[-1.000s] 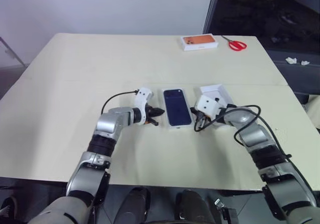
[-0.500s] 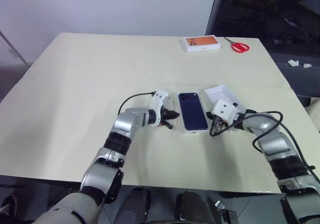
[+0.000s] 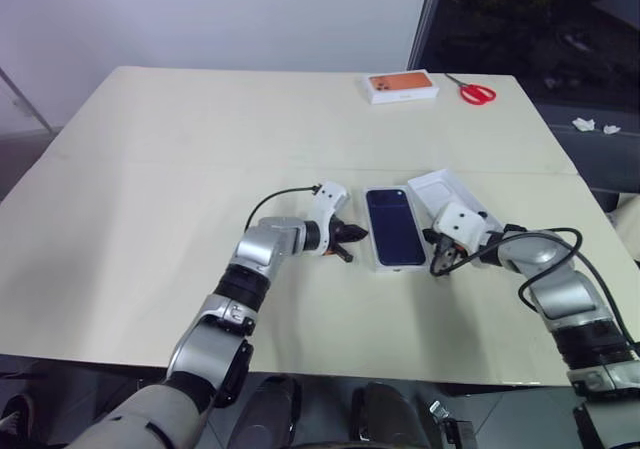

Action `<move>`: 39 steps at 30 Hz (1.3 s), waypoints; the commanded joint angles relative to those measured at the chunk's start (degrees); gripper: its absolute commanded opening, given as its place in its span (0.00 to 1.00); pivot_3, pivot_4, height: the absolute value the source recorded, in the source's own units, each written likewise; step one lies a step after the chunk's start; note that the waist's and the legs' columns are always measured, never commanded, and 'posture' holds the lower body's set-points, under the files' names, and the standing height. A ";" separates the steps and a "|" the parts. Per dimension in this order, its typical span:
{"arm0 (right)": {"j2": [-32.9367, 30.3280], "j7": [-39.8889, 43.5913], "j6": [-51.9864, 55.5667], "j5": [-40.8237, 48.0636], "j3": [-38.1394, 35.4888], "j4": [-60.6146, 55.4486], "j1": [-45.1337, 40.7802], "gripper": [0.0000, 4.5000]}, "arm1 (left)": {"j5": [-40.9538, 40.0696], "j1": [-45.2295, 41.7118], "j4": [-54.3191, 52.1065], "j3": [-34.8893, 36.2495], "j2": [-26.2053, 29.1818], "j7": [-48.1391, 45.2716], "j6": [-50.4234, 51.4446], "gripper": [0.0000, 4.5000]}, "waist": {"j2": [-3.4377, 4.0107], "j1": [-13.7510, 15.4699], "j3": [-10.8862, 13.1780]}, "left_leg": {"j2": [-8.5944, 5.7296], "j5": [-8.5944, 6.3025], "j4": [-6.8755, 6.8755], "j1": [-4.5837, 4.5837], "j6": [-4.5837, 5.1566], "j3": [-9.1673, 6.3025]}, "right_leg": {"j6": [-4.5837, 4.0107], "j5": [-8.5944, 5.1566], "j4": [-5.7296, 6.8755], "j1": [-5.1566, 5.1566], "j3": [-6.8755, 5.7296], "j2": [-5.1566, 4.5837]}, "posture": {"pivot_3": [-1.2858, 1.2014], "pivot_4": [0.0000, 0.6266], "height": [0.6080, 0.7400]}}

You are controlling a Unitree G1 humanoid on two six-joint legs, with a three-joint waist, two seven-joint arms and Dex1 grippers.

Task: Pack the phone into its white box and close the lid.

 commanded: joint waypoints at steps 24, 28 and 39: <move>-3.19 4.44 -0.09 -1.05 1.07 2.03 -4.08 0.96 | -1.06 5.89 -6.80 -1.36 5.37 -1.29 3.02 0.71 | 0.00 -2.35 0.00 | 0.19 0.01 -0.10 0.07 -0.05 0.00 | 0.01 0.00 0.03 -0.04 0.03 0.12 | 0.52 0.24 1.00; -3.39 4.81 0.82 0.63 -0.43 2.71 -5.31 0.96 | -1.33 8.42 -10.79 -0.39 7.21 -0.18 3.17 0.71 | 0.01 -2.88 0.00 | 0.20 0.01 -0.15 0.07 -0.06 0.00 | 0.01 0.00 0.03 -0.07 0.05 0.12 | 0.52 0.24 1.00; -2.84 4.79 21.70 10.00 -6.12 3.85 -13.41 0.96 | -2.93 11.02 -16.88 4.96 12.18 2.34 -7.03 0.71 | 0.21 -2.87 0.17 | 0.23 0.03 -0.21 -0.16 -0.09 0.05 | -0.01 0.01 0.13 -0.44 0.15 0.11 | 0.52 0.24 1.00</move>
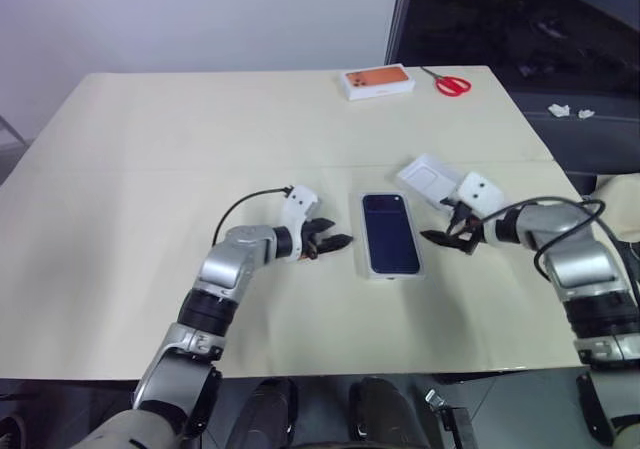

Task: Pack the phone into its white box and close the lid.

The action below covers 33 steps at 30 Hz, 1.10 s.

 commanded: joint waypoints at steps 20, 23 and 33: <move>-5.74 7.84 17.66 -3.37 13.13 13.51 -16.00 0.96 | -3.87 6.39 -8.59 8.54 9.22 -0.50 -7.96 0.71 | 0.08 0.14 0.08 | -0.06 0.09 0.10 -0.93 -0.13 0.13 | -0.05 0.05 0.16 -1.01 0.07 -0.08 | 0.52 0.24 1.00; -5.19 6.86 15.31 -4.57 13.31 16.07 -17.13 0.84 | -4.76 7.12 -10.25 8.89 8.66 0.51 -7.21 0.71 | 0.07 0.18 0.09 | -0.06 0.09 0.15 -0.93 -0.13 0.14 | -0.04 0.10 0.16 -1.00 0.07 -0.08 | 0.52 0.24 1.00; -4.69 5.49 9.87 -6.83 13.11 17.77 -16.86 0.01 | -4.79 6.79 -10.20 9.02 9.09 1.73 -6.91 0.71 | 0.07 0.11 0.08 | -0.05 0.10 0.18 -0.92 -0.14 0.20 | -0.01 0.14 0.21 -1.02 0.12 -0.04 | 0.52 0.24 1.00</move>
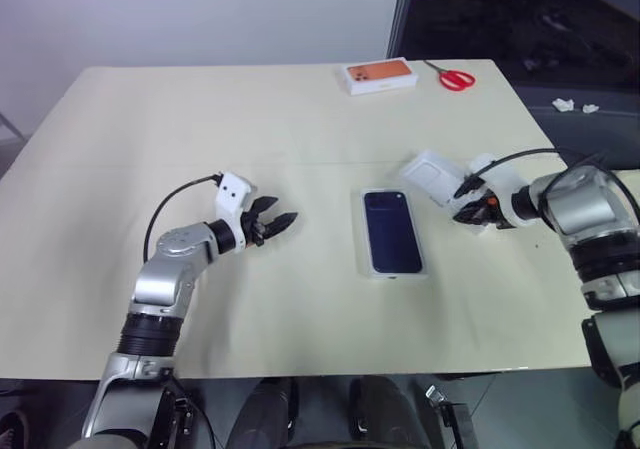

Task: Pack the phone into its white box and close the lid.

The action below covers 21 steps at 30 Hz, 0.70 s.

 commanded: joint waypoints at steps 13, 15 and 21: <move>9.73 -1.16 22.84 20.51 -20.28 -10.12 -6.38 0.01 | -1.38 -2.72 2.04 3.27 1.90 0.30 -0.91 0.71 | 0.06 -0.15 0.06 | 0.07 0.04 -0.04 0.00 -0.06 0.06 | 0.00 0.01 0.18 -0.15 0.12 0.07 | 0.52 0.24 1.00; 13.51 -3.70 33.53 26.84 -27.36 -11.71 -8.68 0.01 | -1.73 -3.30 3.11 4.20 2.56 0.18 -1.24 0.71 | 0.06 0.05 0.06 | 0.09 0.05 -0.06 0.00 -0.07 0.05 | 0.00 0.00 0.20 -0.19 0.11 0.08 | 0.52 0.24 1.00; 28.76 -14.02 51.13 36.87 -44.20 -20.78 -8.27 0.01 | -4.09 -4.42 3.24 6.93 2.71 -0.18 -1.65 0.71 | 0.03 0.10 0.03 | 0.06 0.02 -0.07 -0.10 -0.03 0.06 | -0.01 0.01 0.16 -0.26 0.16 0.01 | 0.52 0.24 1.00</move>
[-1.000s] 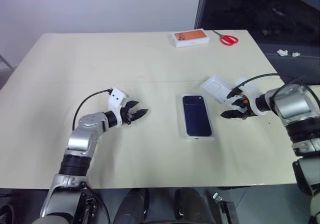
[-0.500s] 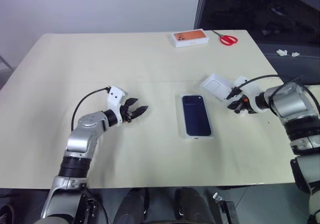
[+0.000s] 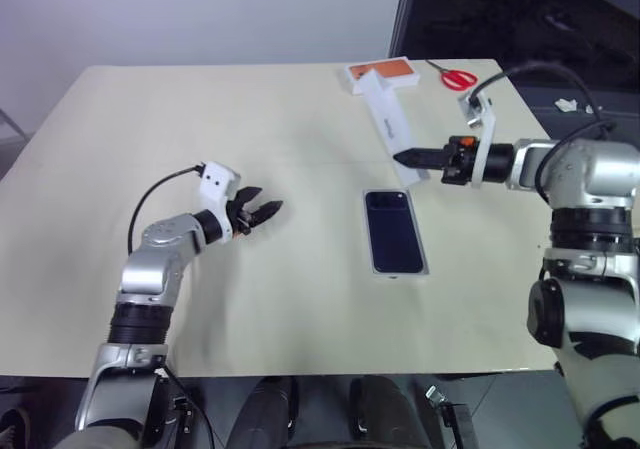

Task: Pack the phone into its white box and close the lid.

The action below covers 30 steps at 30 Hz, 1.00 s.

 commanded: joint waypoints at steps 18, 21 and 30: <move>24.24 -41.25 8.71 40.34 -10.95 -13.62 23.48 0.00 | -7.30 3.93 -10.75 1.16 -2.55 0.61 -0.07 0.58 | 0.04 -0.52 -0.02 | -0.02 0.05 0.07 -0.09 -0.02 0.24 | -0.01 0.00 0.48 -0.38 0.25 0.04 | 0.52 0.24 1.00; 23.10 -44.90 8.71 44.35 -10.69 -13.15 25.19 0.00 | -7.77 5.22 -12.01 -0.30 -3.59 0.36 1.16 0.29 | 0.04 -0.52 -0.03 | 0.01 0.05 0.07 -0.05 -0.01 0.23 | -0.01 0.00 0.48 -0.34 0.24 0.09 | 0.52 0.24 1.00; 18.11 -54.26 7.77 58.66 -8.17 -8.83 26.61 0.00 | -6.37 4.63 -10.43 -5.11 -9.21 2.03 -0.19 0.00 | 0.03 -0.32 -0.03 | 0.02 0.05 0.10 -0.04 0.01 0.23 | -0.01 -0.01 0.46 -0.28 0.23 0.12 | 0.52 0.24 1.00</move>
